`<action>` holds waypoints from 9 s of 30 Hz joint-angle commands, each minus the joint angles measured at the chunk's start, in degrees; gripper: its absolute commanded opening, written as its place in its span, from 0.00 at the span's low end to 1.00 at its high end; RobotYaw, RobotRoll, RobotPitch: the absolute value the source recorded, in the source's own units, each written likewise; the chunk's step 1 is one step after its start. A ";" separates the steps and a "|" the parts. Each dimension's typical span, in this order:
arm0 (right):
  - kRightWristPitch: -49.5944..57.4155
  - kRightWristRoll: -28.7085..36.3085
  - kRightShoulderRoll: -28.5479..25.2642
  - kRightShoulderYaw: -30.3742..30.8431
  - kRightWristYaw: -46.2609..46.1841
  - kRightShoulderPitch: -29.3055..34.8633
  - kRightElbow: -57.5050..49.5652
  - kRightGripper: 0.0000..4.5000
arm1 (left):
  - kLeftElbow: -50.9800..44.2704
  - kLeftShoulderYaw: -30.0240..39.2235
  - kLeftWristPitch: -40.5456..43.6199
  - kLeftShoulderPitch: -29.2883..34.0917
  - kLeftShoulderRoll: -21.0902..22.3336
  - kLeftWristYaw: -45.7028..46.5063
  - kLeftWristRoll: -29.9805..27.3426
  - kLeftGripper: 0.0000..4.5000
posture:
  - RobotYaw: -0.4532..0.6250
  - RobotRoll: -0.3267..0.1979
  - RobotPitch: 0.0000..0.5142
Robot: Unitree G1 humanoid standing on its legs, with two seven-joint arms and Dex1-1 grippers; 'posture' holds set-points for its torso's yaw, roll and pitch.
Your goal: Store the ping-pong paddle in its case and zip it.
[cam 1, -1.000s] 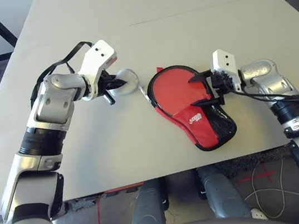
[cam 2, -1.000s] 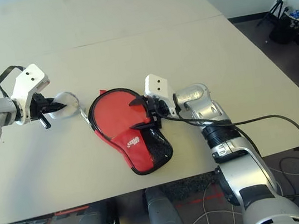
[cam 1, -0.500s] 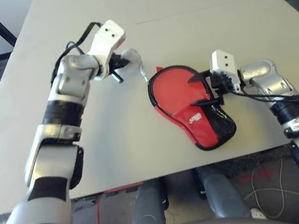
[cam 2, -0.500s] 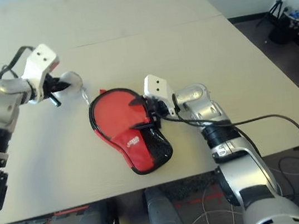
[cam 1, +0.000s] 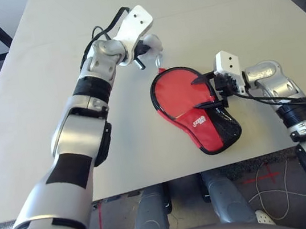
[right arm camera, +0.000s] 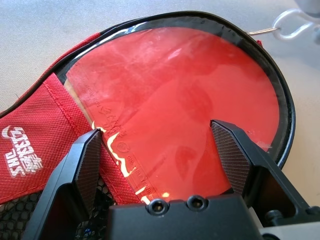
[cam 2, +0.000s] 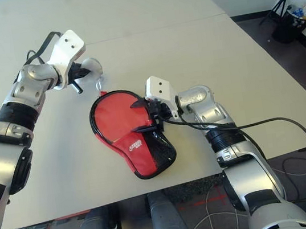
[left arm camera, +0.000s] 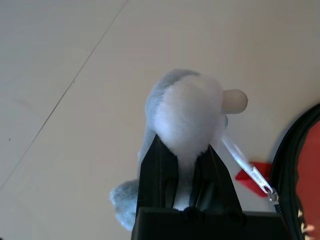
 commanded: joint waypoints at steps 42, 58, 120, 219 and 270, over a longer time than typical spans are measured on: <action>0.94 -2.54 2.50 3.20 -3.10 3.25 0.71 1.00 | -2.88 2.05 -1.57 -2.79 -20.24 -1.98 -2.19 0.56 | 0.35 0.62 0.40; 1.34 -2.42 2.34 3.43 -2.77 3.98 -0.03 1.00 | 0.40 5.31 -2.49 -6.69 -8.70 -2.37 -2.59 0.99 | 0.36 0.62 0.41; 23.99 14.93 -6.22 -5.25 5.19 1.39 -21.43 1.00 | -42.14 -5.71 12.47 32.78 11.21 -31.28 -8.99 0.99 | 0.35 0.62 0.40; 29.16 27.52 -43.85 5.70 19.00 12.27 -21.31 0.06 | -40.42 -9.05 16.28 30.33 6.12 -31.33 -6.21 1.00 | 0.30 0.62 0.38; 29.36 41.81 -41.73 -2.07 18.64 4.30 9.01 1.00 | -52.28 -2.31 21.81 29.45 8.11 -31.15 -13.82 1.00 | 0.31 0.62 0.36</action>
